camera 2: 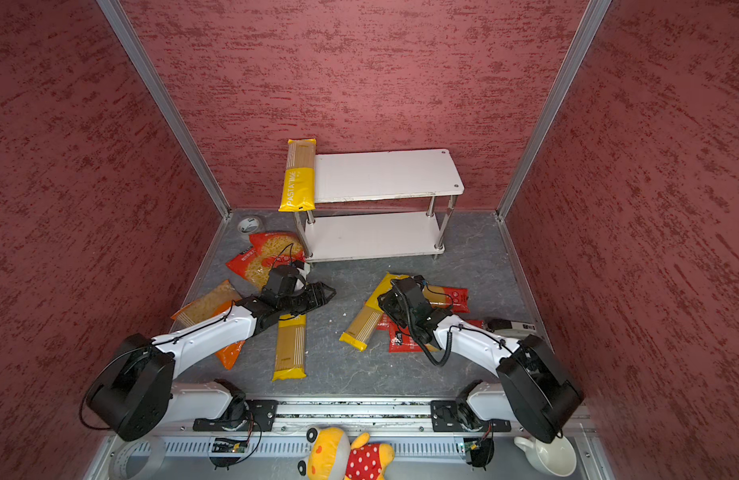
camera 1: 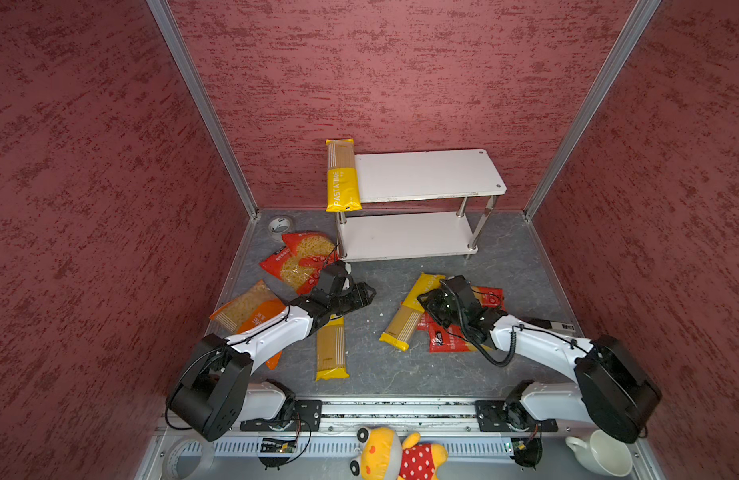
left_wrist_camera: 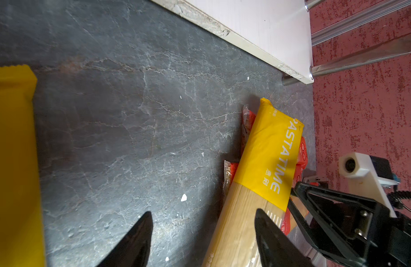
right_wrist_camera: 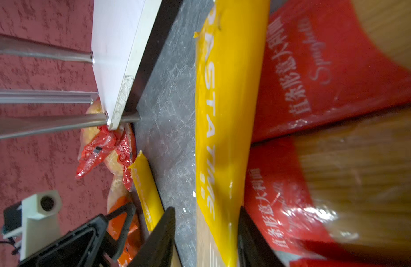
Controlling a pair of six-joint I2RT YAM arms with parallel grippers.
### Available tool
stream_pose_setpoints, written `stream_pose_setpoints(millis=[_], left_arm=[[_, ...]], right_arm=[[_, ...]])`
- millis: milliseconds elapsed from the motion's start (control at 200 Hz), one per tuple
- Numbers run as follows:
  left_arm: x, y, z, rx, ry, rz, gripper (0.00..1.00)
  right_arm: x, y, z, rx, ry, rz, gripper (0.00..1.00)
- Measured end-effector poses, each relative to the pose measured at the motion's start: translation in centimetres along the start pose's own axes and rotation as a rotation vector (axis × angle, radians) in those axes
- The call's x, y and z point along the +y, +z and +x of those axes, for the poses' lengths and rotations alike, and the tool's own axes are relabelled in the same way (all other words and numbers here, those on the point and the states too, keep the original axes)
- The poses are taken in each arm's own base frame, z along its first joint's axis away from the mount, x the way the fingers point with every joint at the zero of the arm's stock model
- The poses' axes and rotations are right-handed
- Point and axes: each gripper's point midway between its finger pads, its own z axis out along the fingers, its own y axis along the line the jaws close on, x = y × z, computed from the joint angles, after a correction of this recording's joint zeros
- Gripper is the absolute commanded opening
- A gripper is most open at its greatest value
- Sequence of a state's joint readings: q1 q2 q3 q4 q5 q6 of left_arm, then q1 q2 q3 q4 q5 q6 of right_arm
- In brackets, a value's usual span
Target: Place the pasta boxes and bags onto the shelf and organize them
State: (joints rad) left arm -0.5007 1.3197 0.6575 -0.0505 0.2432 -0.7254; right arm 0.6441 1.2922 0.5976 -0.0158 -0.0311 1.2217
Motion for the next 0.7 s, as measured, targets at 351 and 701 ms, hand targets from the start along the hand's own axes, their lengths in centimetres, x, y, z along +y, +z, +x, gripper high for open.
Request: stream_pose_setpoints(millis=[351, 701], left_arm=[[-4.5, 0.1, 2.6, 0.084, 0.22, 0.146, 0.7], [-6.1, 0.3, 8.3, 0.294, 0.31, 0.236, 0.73]], right_arm=[[0.8, -4.3, -7.0, -0.056, -0.327, 0.088, 0.6], [-1.1, 2.2, -10.7, 0.074, -0.368, 0.086, 0.66]])
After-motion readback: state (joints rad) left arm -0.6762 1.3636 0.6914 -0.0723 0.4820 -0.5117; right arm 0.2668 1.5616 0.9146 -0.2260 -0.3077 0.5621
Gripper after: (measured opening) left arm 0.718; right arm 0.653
